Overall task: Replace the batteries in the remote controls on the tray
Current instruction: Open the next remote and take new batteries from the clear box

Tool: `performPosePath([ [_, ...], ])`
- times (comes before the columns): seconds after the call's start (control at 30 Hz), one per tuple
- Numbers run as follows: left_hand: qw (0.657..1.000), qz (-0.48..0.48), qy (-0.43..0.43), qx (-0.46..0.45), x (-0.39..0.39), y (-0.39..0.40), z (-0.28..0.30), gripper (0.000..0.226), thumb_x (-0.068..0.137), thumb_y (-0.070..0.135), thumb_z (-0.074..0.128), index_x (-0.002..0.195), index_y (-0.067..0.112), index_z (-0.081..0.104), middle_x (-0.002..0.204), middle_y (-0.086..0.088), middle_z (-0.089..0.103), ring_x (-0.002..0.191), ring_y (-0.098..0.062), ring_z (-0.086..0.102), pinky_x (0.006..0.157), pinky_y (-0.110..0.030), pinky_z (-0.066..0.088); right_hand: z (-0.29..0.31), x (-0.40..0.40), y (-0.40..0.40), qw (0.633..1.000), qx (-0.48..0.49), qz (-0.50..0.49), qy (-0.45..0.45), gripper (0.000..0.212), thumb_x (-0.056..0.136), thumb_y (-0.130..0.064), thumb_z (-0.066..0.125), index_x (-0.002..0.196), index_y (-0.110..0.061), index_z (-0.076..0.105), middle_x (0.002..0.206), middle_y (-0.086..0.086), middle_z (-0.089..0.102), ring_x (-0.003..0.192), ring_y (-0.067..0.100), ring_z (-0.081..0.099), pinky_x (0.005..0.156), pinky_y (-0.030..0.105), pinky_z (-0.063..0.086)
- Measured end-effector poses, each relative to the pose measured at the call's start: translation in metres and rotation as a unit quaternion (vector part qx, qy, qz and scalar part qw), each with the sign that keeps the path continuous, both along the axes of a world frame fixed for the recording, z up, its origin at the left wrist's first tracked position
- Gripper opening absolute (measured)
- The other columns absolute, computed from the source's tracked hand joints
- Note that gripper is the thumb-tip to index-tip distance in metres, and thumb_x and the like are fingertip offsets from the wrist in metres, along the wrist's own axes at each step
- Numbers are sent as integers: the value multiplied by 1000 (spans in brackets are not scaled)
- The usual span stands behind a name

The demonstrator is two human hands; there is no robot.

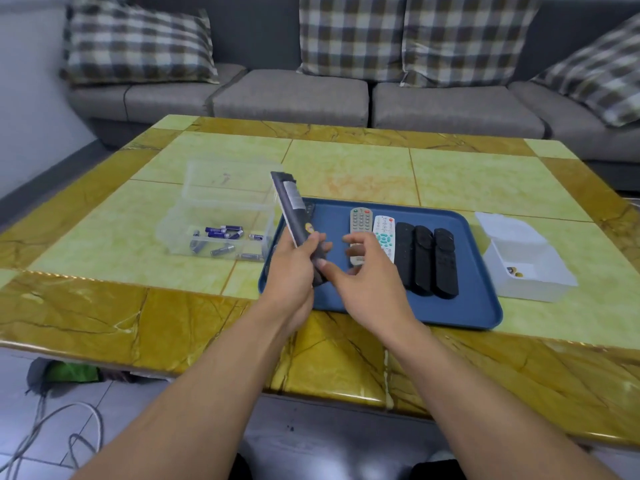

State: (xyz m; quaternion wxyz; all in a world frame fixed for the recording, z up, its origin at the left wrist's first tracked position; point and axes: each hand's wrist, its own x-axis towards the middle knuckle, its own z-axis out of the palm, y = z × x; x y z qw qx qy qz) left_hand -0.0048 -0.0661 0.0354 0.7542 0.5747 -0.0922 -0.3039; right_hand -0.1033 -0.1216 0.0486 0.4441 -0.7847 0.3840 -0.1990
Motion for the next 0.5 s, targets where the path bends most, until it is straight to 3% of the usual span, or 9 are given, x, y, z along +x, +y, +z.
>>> performPosePath([
  [0.07, 999, 8, -31, 34, 8, 1, -4, 17, 102, 15, 56, 118, 18, 62, 95, -4, 70, 96, -20, 67, 69, -33, 53, -2, 5, 4, 998, -10, 62, -15, 53, 84, -42, 73, 129, -40, 45, 120, -18, 55, 102, 9, 59, 86, 32, 51],
  [0.17, 998, -11, -26, 57, 7, 1, -2, 40, 102, 26, 55, 142, 18, 54, 115, -10, 71, 96, -19, 70, 61, -27, 54, -7, 14, 11, 996, -19, 90, -11, 64, 88, -23, 68, 144, -34, 38, 130, -13, 57, 104, 13, 64, 91, 35, 53],
  [0.27, 995, -69, -24, 64, 4, -2, -3, 37, 103, 28, 51, 137, 17, 61, 107, 0, 73, 94, -11, 70, 69, -22, 52, -13, 24, 8, 997, -48, 52, -25, 47, 93, -18, 60, 138, -25, 46, 123, -3, 65, 105, 20, 64, 89, 40, 53],
  [0.37, 979, -17, -143, 146, 12, 3, -3, 43, 99, 12, 50, 140, 22, 58, 125, 9, 66, 106, -4, 66, 88, -18, 51, -20, 36, -4, 999, 0, 32, 5, 32, 92, -21, 58, 124, -27, 56, 115, 1, 69, 101, 22, 66, 86, 43, 56],
  [0.43, 937, -10, -258, 236, 22, 11, -5, 52, 94, 5, 46, 145, 15, 54, 139, 2, 59, 125, -14, 58, 102, -24, 45, -27, 44, -9, 999, 25, 36, 28, 30, 90, -18, 55, 118, -26, 60, 116, 0, 70, 101, 22, 66, 86, 44, 56],
  [0.5, 900, -27, -318, 296, 29, 16, -12, 51, 94, 1, 46, 144, 10, 55, 142, -6, 58, 130, -23, 55, 105, -28, 42, -32, 51, -11, 998, 26, 33, 40, 30, 90, -16, 55, 118, -24, 61, 117, -1, 69, 102, 22, 66, 86, 44, 57],
])
